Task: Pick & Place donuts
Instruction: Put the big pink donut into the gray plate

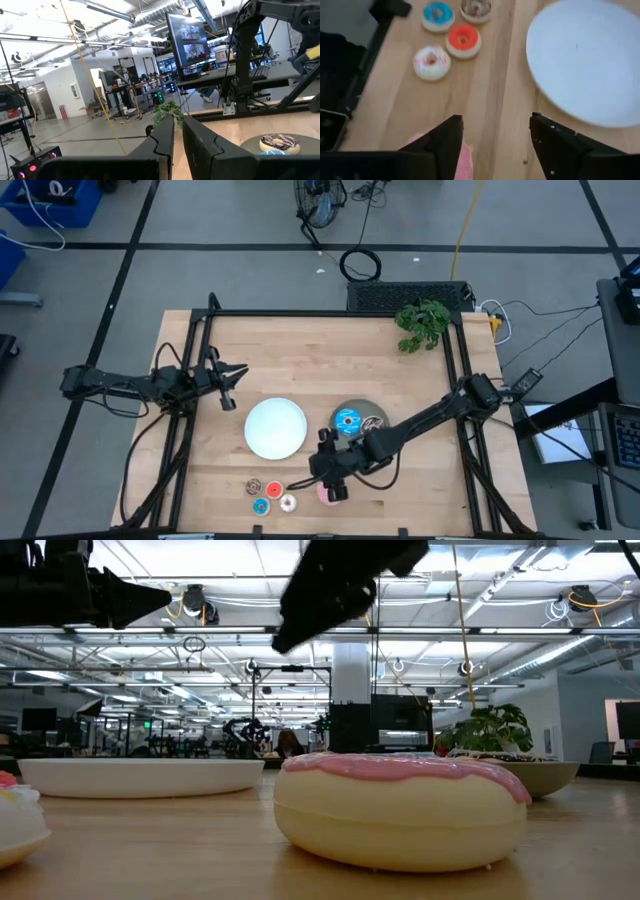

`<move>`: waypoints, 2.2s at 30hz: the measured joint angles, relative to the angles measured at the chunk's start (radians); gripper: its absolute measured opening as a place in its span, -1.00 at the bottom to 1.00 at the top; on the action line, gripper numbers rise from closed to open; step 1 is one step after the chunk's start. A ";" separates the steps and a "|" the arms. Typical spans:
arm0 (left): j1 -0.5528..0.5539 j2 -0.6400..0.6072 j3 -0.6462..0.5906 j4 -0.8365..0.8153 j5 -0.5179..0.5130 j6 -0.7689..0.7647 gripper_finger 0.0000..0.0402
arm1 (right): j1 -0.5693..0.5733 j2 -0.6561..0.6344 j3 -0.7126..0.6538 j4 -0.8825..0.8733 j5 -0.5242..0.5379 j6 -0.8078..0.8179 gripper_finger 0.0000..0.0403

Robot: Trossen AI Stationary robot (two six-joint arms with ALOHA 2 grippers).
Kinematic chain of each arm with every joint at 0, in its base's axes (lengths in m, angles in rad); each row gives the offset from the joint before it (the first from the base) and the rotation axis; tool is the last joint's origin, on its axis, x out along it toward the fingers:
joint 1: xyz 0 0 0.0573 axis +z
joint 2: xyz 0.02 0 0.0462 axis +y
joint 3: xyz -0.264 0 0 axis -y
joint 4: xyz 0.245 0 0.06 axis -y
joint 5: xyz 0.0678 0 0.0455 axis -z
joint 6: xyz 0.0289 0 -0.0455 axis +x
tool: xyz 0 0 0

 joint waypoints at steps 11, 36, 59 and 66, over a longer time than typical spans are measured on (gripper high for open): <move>0.000 0.000 0.000 0.000 0.000 -0.004 -0.77 | 0.009 0.000 -0.029 0.004 -0.085 0.172 0.13; 0.000 0.000 0.000 -0.009 -0.009 0.000 -0.77 | 0.026 0.112 -0.029 -0.074 -0.128 0.084 0.13; 0.000 0.000 0.000 -0.009 -0.009 -0.008 -0.77 | 0.041 0.159 -0.029 -0.046 -0.140 0.038 -0.08; 0.000 0.000 0.000 -0.009 -0.009 -0.008 -0.77 | 0.036 0.152 -0.030 -0.039 -0.160 0.034 -0.60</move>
